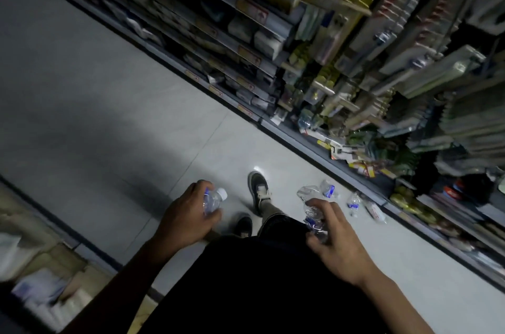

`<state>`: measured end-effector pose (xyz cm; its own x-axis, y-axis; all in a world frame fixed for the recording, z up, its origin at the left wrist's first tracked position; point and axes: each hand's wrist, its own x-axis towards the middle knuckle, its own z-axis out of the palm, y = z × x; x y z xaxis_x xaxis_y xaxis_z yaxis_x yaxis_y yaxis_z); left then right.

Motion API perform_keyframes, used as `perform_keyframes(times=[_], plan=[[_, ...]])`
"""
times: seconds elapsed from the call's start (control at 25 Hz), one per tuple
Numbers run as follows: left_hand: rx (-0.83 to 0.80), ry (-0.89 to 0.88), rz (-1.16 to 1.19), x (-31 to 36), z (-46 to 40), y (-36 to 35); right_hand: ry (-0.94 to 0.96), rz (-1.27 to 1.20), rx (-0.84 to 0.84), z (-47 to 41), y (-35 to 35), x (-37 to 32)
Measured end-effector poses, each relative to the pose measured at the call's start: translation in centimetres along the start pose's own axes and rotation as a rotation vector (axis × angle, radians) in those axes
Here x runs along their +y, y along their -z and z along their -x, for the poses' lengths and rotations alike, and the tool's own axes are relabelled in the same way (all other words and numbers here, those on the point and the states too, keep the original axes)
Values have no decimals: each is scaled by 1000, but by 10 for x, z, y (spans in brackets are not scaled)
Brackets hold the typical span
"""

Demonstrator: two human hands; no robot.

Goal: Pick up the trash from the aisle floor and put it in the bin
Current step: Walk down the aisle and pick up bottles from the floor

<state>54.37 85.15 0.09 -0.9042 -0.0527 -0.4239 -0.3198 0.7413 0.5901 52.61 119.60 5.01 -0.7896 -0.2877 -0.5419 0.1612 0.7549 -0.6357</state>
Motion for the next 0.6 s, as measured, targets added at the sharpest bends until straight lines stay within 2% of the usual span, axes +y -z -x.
perform_keyframes(times=[0.2,0.32,0.4,0.6], plan=[[150,194,62,-3,-49,48,134,61,-86,-119,39,-42],[249,324,69,-18,-61,69,249,174,-212,-195,43,-82],[270,398,105,-36,-57,78,314,272,-300,-243,36,-115],[420,682,363,-90,-23,98,517,385,-484,-338,-4,-233]])
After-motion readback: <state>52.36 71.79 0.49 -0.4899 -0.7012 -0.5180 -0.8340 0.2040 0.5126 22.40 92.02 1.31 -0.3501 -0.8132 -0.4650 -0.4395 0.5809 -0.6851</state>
